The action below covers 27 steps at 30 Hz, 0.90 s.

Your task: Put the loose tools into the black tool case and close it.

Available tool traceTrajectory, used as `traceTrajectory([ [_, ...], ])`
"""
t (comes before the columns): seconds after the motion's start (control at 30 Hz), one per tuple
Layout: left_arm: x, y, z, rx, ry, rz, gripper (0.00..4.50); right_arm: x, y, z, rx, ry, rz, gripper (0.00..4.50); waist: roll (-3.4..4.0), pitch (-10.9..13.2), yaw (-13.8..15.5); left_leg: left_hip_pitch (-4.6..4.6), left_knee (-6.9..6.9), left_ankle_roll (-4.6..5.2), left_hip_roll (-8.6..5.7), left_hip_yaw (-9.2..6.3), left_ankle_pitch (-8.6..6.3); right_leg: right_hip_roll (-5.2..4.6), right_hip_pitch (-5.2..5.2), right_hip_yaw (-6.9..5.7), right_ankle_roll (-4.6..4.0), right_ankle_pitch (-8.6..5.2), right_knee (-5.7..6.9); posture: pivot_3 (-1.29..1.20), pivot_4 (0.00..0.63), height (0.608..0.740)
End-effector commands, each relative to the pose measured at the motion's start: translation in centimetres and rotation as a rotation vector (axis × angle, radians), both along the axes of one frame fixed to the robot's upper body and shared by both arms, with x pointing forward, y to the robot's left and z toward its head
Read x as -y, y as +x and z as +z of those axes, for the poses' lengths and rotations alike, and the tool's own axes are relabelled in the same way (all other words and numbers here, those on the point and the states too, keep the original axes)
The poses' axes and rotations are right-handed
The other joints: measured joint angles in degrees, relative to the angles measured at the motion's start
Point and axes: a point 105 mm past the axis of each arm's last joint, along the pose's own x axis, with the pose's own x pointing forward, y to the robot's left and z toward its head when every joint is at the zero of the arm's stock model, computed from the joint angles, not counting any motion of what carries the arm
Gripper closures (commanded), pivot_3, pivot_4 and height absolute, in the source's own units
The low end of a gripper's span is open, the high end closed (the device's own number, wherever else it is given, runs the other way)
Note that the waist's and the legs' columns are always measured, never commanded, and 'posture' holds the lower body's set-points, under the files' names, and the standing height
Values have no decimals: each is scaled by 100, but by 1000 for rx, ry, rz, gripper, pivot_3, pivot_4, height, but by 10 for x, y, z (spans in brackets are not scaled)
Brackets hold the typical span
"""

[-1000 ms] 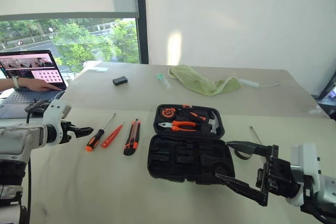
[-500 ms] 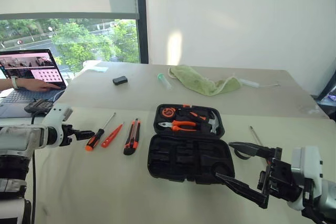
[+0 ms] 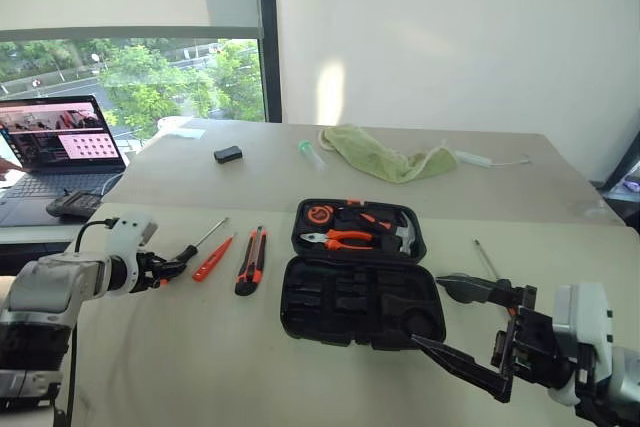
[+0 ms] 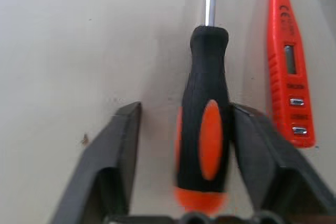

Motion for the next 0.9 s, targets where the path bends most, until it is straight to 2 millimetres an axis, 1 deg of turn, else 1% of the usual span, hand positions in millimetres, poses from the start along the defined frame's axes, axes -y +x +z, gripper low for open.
traceTrajectory([
  [0.03,3,-1,5,52,-43,-16,3552,3,0,7,37,-14,0,0,0,0,1,0,0,0,0,0,0,-1,0,0,0,0,1,0,150,740],
  [0.1,7,2,17,110,-95,-39,3626,4,1,6,37,-14,-6,0,0,0,8,-1,0,-1,0,-1,0,-2,-1,0,-1,0,0,0,150,740],
  [0.13,21,7,38,181,-165,-98,3626,5,2,6,36,-9,-20,0,-1,0,13,-5,1,-1,0,-2,0,-3,-2,-1,0,0,0,0,150,740],
  [0.2,50,12,74,286,-251,-239,3626,8,2,4,30,-1,-42,0,-8,5,52,-13,5,-1,0,-5,1,-3,-4,-5,-1,0,-1,0,150,740],
  [0.23,71,11,89,307,-289,-332,3626,10,2,3,27,2,-53,0,-17,7,78,-27,18,-3,-1,-18,2,-5,-6,-11,-1,1,-1,0,150,740],
  [0.27,89,8,98,306,-313,-421,3626,11,1,3,24,3,-60,0,-23,7,94,-34,23,-6,-1,-22,4,-4,-8,-17,-2,2,-2,0,150,740],
  [0.3,112,2,104,306,-304,-549,3626,12,1,2,23,2,-69,0,-27,5,97,-40,29,-8,-2,-28,5,-4,-6,-21,-2,2,-3,0,150,740],
  [0.33,130,-5,107,307,-274,-663,3626,14,0,2,23,1,-79,0,-27,5,92,-39,31,-27,-7,-26,16,-2,-3,-24,0,3,-5,0,150,740],
  [0.37,146,-10,105,324,-203,-780,3626,16,-1,1,23,2,-93,0,-21,2,76,-39,30,-29,-10,-25,17,-5,-3,-24,0,3,-6,0,150,740],
  [0.43,174,-16,102,379,-141,-972,3626,20,-3,0,18,0,-117,0,8,-14,35,-24,20,-27,-29,-12,16,-10,5,-4,4,1,-12,0,150,740],
  [0.5,189,-16,88,319,-89,-1100,3626,25,-6,-2,9,-10,-142,0,21,-20,7,-11,16,-18,-46,1,11,-19,14,9,18,-8,-14,0,150,740],
  [0.57,201,-9,76,293,-13,-1184,3626,33,-10,-3,-1,-21,-168,0,17,-18,-17,-13,17,-12,-44,7,9,-10,11,15,20,-8,-12,0,150,740],
  [0.6,208,-5,67,274,63,-1252,3626,39,-14,-3,-9,-33,-188,0,15,-17,-16,-13,18,21,-45,8,-10,-4,10,15,20,-7,-11,0,150,740],
  [0.67,217,3,54,241,168,-1320,3626,49,-21,-4,-27,-50,-221,0,15,-16,6,-15,18,29,-45,6,-14,3,8,13,20,-7,-11,0,150,740],
  [0.73,222,10,49,216,208,-1340,3626,56,-27,-3,-38,-64,-251,0,15,-16,17,-15,20,31,-45,5,-15,4,11,14,21,-8,-11,0,150,740],
  [0.83,222,19,41,195,255,-1344,3626,61,-34,-3,-42,-83,-288,0,15,-16,-11,-20,23,40,-43,2,-19,2,9,17,25,-9,-14,0,150,740],
  [0.9,222,20,33,166,291,-1368,3626,63,-37,-2,-42,-83,-307,0,15,-16,-11,-23,24,44,-41,3,-22,0,4,20,31,-11,-14,0,150,740],
])
